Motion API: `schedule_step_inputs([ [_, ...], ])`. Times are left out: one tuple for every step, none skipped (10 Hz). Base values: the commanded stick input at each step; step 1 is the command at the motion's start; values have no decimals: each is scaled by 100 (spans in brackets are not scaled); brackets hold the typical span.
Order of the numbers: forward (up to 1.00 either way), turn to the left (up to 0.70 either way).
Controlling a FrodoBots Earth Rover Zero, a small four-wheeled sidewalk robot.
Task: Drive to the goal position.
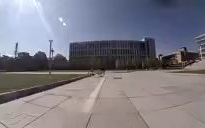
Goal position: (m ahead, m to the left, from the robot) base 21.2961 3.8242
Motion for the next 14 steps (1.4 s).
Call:
schedule_step_inputs([
  [6, 0],
  [6, 0],
  [6, 0],
  [6, 0],
  [6, 0],
  [6, 0],
  [6, 0],
  [6, 0],
  [6, 0],
  [6, 0],
  [6, 0],
  [6, 0],
  [6, 0],
  [6, 0],
])
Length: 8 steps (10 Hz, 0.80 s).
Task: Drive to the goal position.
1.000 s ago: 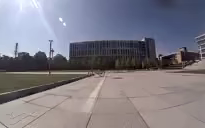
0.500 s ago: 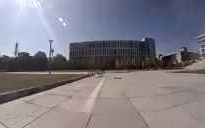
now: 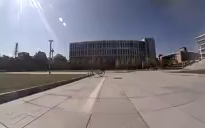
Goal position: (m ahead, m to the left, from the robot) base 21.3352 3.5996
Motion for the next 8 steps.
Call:
schedule_step_inputs([
  [6, 0],
  [6, 0],
  [6, 0],
  [6, 0],
  [6, 0],
  [6, 0],
  [6, 0],
  [6, 0],
])
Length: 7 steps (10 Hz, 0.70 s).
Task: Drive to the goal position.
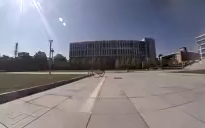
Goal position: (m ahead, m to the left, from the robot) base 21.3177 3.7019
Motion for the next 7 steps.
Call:
schedule_step_inputs([
  [6, 0],
  [6, 0],
  [6, 0],
  [6, 0],
  [6, 0],
  [6, 0],
  [6, 0],
])
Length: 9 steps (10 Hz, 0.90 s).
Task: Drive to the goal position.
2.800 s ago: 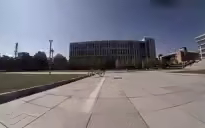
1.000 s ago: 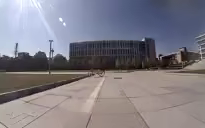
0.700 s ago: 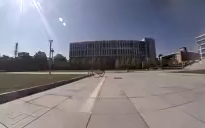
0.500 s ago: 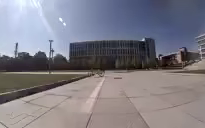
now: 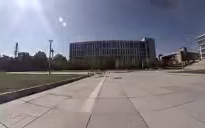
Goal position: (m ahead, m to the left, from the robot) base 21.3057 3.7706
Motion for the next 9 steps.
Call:
schedule_step_inputs([
  [6, 0],
  [6, 0],
  [6, 0],
  [6, 0],
  [6, 0],
  [6, 0],
  [6, 0],
  [6, 0],
  [6, 0],
])
